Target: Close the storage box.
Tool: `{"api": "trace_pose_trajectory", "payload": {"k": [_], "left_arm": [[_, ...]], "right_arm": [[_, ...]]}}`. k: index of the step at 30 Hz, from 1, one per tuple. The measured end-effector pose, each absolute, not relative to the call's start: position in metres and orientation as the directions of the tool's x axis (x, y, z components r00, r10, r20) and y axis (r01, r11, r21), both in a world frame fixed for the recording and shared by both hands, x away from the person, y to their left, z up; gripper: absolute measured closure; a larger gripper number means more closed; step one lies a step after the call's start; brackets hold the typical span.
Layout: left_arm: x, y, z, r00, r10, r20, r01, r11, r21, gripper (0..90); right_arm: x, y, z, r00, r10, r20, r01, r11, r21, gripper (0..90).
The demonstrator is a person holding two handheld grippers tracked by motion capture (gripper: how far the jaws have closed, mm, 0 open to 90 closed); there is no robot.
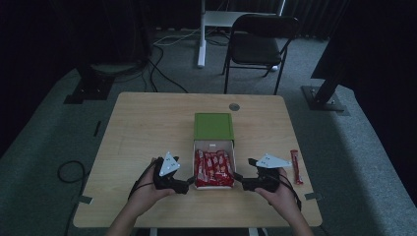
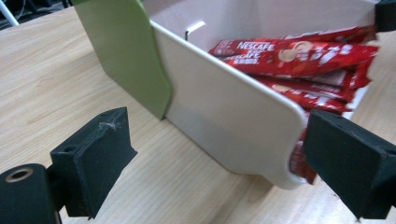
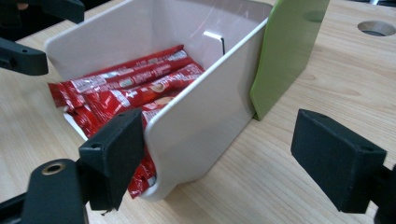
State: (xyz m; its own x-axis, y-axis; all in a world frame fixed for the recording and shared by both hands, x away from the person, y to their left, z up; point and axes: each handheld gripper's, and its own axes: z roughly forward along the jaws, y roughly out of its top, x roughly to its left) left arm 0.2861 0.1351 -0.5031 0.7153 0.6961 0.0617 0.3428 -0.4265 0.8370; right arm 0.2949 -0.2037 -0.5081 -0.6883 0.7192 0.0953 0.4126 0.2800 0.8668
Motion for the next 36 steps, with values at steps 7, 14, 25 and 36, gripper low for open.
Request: {"api": "trace_pose_trajectory", "payload": {"k": [7, 14, 25, 36], "left_arm": [[0.297, 0.132, -0.508, 0.717, 0.694, 0.066, 0.349, -0.439, 0.828, 6.9], [0.308, 0.131, -0.507, 0.711, 0.702, 0.045, 0.368, -0.426, 0.827, 6.5], [0.327, 0.131, -0.504, 0.69, 0.723, 0.038, 0.381, -0.407, 0.83, 6.5], [0.342, 0.13, -0.502, 0.67, 0.742, 0.04, 0.386, -0.393, 0.835, 6.5]], "right_arm": [[0.299, -0.203, -0.508, -0.693, 0.715, 0.089, 0.407, 0.287, 0.867, 15.3], [0.306, -0.203, -0.508, -0.671, 0.735, 0.102, 0.424, 0.268, 0.865, 13.7], [0.324, -0.202, -0.506, -0.645, 0.759, 0.093, 0.418, 0.249, 0.874, 13.6], [0.342, -0.199, -0.503, -0.628, 0.772, 0.093, 0.425, 0.24, 0.873, 13.4]]}}
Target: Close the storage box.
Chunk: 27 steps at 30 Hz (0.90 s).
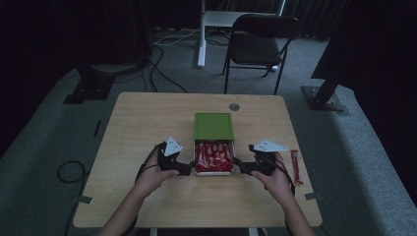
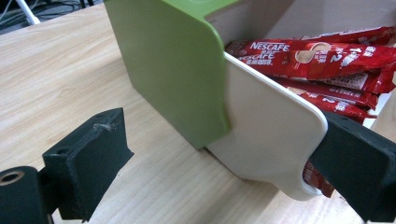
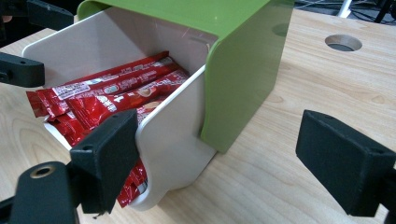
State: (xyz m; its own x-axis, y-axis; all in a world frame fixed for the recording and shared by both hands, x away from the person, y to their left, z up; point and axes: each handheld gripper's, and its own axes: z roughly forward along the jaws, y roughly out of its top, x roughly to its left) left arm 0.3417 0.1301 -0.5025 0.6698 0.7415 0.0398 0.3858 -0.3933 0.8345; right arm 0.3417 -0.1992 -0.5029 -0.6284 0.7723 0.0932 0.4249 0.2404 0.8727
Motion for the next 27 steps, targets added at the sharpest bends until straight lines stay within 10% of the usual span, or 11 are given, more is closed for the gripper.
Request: {"api": "trace_pose_trajectory", "payload": {"k": [27], "left_arm": [[0.374, 0.128, -0.503, 0.636, 0.77, 0.056, 0.387, -0.381, 0.84, 3.8]], "right_arm": [[0.374, -0.194, -0.507, -0.588, 0.802, 0.107, 0.435, 0.202, 0.878, 12.2]]}}
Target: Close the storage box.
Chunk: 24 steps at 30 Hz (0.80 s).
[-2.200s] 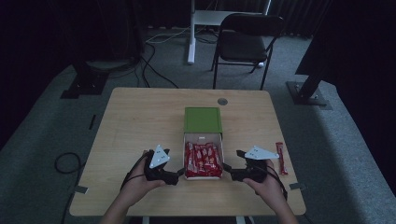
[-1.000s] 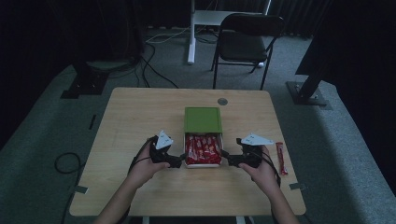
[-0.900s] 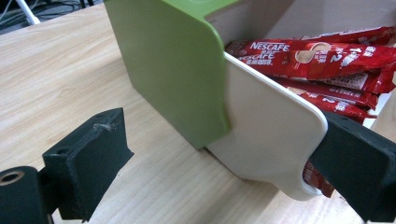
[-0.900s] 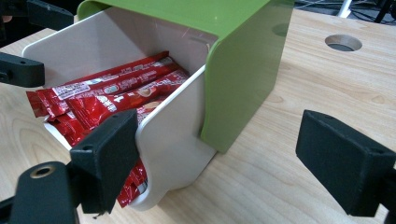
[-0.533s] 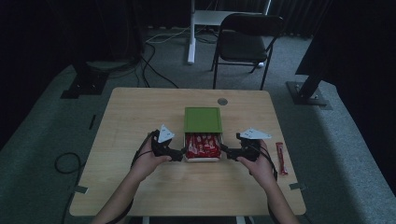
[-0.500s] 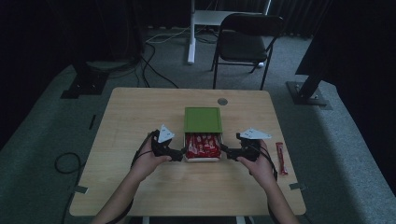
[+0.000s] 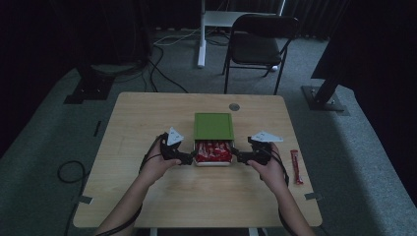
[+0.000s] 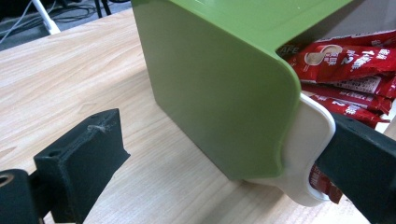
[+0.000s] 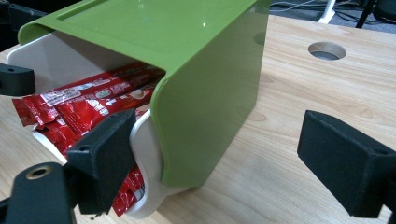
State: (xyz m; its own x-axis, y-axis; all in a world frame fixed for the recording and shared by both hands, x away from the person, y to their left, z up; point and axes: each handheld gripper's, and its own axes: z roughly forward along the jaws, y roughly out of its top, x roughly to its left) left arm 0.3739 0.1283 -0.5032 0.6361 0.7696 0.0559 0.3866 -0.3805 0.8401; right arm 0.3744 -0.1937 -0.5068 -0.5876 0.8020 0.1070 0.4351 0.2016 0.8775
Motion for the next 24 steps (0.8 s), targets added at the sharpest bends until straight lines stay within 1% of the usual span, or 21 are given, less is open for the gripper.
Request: {"api": "trace_pose_trajectory", "payload": {"k": [7, 12, 13, 16, 17, 24], "left_arm": [[0.38, 0.127, -0.502, 0.626, 0.776, 0.075, 0.384, -0.391, 0.837, 3.8], [0.383, 0.126, -0.502, 0.615, 0.784, 0.085, 0.383, -0.392, 0.836, 3.8], [0.383, 0.125, -0.502, 0.613, 0.784, 0.099, 0.378, -0.401, 0.835, 3.8], [0.384, 0.124, -0.501, 0.605, 0.79, 0.1, 0.383, -0.399, 0.833, 3.5], [0.384, 0.123, -0.501, 0.606, 0.787, 0.117, 0.373, -0.411, 0.832, 3.6], [0.387, 0.122, -0.501, 0.604, 0.787, 0.126, 0.369, -0.417, 0.831, 3.5]], "right_arm": [[0.38, -0.192, -0.506, -0.582, 0.809, 0.084, 0.424, 0.214, 0.88, 11.9], [0.382, -0.191, -0.507, -0.574, 0.815, 0.086, 0.424, 0.205, 0.882, 11.9], [0.383, -0.191, -0.507, -0.568, 0.818, 0.085, 0.422, 0.201, 0.884, 12.0], [0.383, -0.19, -0.507, -0.558, 0.826, 0.085, 0.424, 0.195, 0.885, 11.6], [0.384, -0.19, -0.507, -0.556, 0.827, 0.084, 0.425, 0.196, 0.884, 11.6], [0.386, -0.189, -0.506, -0.553, 0.83, 0.073, 0.423, 0.204, 0.883, 10.9]]}}
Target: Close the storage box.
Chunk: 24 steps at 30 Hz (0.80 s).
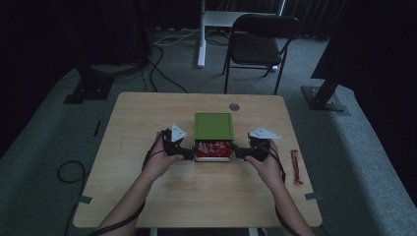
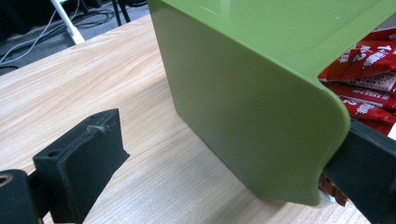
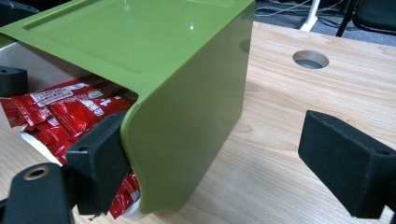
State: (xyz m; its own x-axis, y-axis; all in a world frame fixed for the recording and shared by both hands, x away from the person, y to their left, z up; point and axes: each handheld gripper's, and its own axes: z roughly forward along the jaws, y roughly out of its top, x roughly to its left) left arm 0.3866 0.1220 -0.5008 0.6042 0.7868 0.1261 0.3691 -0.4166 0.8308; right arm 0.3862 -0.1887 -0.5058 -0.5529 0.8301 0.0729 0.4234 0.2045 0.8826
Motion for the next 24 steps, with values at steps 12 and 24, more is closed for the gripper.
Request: {"api": "trace_pose_trajectory", "payload": {"k": [12, 24], "left_arm": [[0.379, 0.122, -0.498, 0.653, 0.755, 0.058, 0.38, -0.394, 0.837, 5.0], [0.367, 0.128, -0.492, 0.674, 0.739, -0.004, 0.415, -0.374, 0.829, 6.8]], "right_arm": [[0.38, -0.192, -0.502, -0.561, 0.822, 0.094, 0.4, 0.17, 0.901, 11.0], [0.369, -0.207, -0.504, -0.556, 0.826, 0.096, 0.403, 0.167, 0.9, 11.1]]}}
